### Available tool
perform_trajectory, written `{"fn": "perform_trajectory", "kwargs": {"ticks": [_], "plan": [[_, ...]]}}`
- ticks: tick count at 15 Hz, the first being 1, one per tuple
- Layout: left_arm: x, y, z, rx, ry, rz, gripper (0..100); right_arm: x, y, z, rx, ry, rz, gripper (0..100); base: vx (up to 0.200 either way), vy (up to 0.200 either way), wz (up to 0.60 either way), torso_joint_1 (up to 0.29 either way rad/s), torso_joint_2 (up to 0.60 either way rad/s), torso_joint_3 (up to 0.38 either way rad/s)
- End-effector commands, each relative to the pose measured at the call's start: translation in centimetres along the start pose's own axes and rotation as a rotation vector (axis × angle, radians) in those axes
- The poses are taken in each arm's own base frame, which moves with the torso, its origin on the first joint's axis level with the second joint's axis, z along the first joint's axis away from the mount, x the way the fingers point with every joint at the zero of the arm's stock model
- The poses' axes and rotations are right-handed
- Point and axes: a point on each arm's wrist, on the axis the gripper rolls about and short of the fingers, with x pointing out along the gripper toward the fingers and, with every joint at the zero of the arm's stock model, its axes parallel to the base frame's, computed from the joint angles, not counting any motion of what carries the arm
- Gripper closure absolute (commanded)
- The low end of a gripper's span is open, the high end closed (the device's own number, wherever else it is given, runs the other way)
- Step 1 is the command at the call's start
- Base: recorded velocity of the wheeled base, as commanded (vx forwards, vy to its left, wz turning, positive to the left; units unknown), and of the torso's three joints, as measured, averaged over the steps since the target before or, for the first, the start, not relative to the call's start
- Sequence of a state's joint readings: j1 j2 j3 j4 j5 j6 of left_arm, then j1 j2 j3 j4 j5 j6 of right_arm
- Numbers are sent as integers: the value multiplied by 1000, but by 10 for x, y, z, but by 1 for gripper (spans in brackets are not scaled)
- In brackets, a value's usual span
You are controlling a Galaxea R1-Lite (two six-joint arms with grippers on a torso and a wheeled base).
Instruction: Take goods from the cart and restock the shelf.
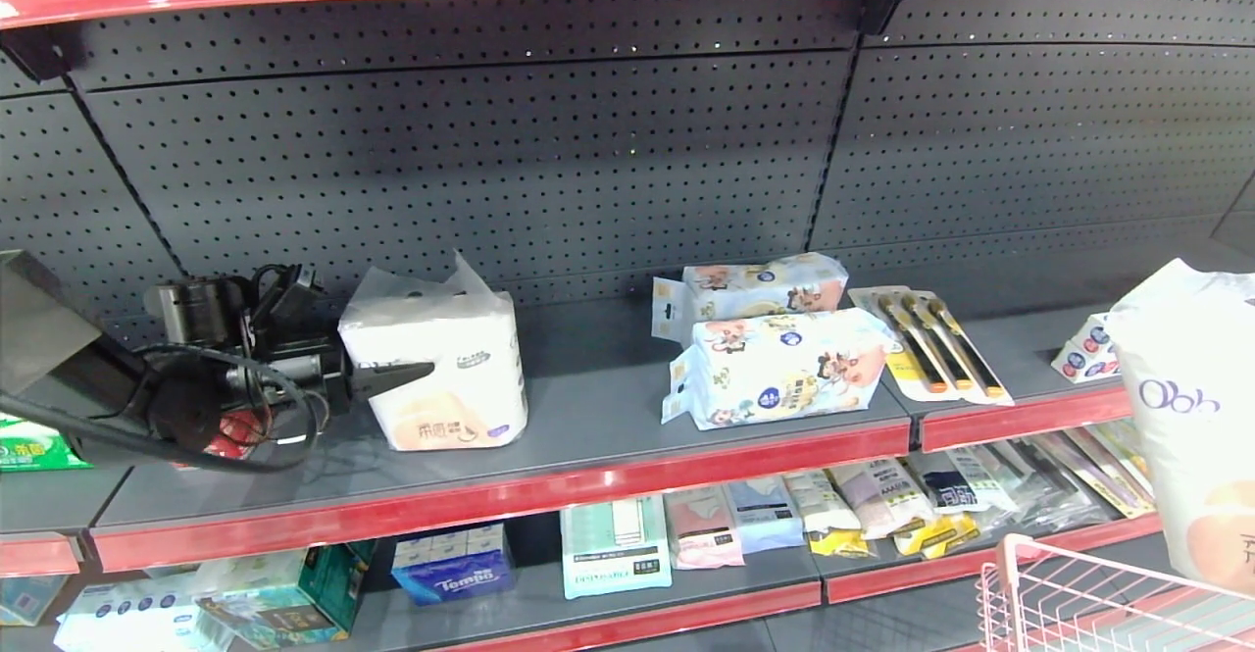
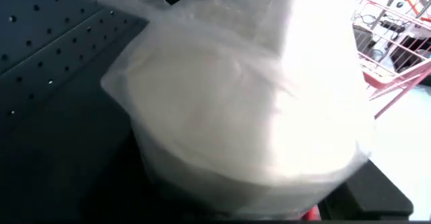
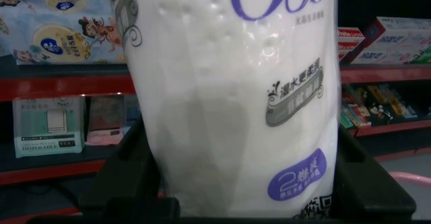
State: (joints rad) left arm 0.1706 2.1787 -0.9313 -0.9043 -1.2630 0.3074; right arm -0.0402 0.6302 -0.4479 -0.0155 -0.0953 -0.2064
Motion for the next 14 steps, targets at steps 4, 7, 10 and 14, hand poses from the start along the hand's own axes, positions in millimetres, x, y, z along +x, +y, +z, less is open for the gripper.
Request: {"fn": "perform_trajectory", "kwargs": {"ticks": [4, 7, 10, 14], "plan": [[-16, -18, 3, 31, -13, 27, 100, 3, 0, 2, -1, 2, -1, 100, 0, 0, 0, 0, 0, 0], [-20, -24, -5, 13, -7, 34, 100, 3, -1, 4, 0, -2, -1, 100, 0, 0, 0, 0, 0, 0], [-22, -34, -13, 13, -7, 34, 100, 2, -1, 5, 0, -1, -1, 100, 0, 0, 0, 0, 0, 0], [-21, -37, -18, 20, -9, 32, 100, 2, -1, 5, 1, -2, -1, 100, 0, 0, 0, 0, 0, 0]]}}
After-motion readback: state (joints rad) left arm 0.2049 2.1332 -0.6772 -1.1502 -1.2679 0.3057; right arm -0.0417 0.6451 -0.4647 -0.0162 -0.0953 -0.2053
